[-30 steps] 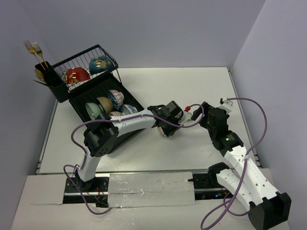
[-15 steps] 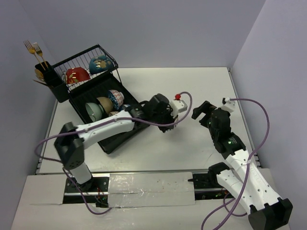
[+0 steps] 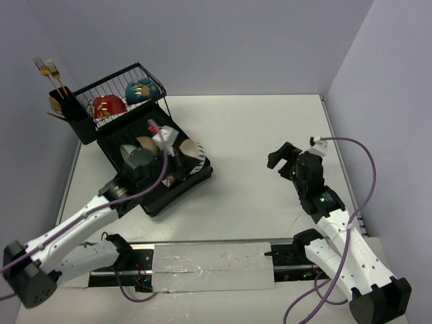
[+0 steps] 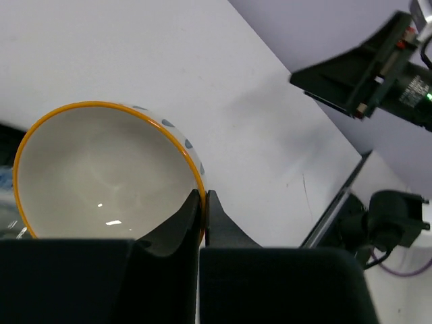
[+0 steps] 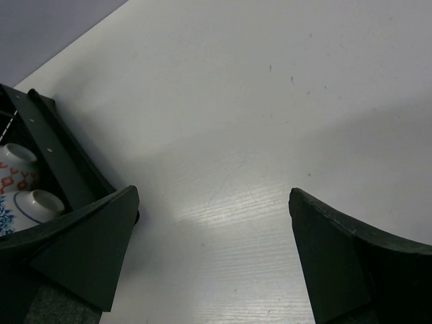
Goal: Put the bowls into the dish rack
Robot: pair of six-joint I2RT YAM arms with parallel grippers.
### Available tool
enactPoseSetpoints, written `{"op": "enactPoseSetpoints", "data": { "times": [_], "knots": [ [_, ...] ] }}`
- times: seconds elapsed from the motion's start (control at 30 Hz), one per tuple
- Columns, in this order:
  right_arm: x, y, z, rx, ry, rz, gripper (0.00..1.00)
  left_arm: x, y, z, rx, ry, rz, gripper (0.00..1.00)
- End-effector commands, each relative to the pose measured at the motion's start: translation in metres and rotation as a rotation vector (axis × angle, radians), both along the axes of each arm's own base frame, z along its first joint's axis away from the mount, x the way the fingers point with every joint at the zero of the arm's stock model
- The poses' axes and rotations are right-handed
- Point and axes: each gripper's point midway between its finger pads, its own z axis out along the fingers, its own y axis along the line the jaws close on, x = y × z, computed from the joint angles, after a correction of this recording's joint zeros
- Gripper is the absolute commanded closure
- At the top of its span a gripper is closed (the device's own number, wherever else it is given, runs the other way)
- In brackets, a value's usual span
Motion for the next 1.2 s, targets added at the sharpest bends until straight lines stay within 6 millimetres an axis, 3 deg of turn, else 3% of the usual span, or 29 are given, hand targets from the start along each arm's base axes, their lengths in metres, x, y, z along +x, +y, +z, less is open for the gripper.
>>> {"op": "enactPoseSetpoints", "data": {
  "times": [0.0, 0.13, 0.43, 0.6, 0.9, 1.17],
  "knots": [
    [0.006, 0.007, 0.014, 0.010, -0.048, 0.032, 0.00, 0.013, 0.039, 0.043, -0.260, -0.052, 0.202, 1.00],
    [0.006, 0.011, 0.014, 0.017, -0.054, 0.057, 0.00, 0.015, 0.094, 0.032, -0.357, -0.045, 0.386, 1.00],
    [0.004, 0.012, 0.012, 0.014, -0.057, 0.068, 0.00, 0.018, 0.150, 0.012, -0.490, -0.027, 0.538, 1.00],
    [0.003, 0.012, 0.008, 0.010, -0.046, 0.072, 0.00, 0.018, 0.156, 0.014, -0.547, -0.028, 0.534, 1.00],
    [0.004, 0.015, 0.004, 0.010, -0.042, 0.091, 0.00, 0.014, 0.170, -0.013, -0.643, 0.012, 0.591, 1.00],
    [0.005, 0.019, 0.002, 0.018, -0.037, 0.107, 0.00, 0.005, 0.165, -0.023, -0.719, 0.015, 0.540, 1.00]
  ]
}}
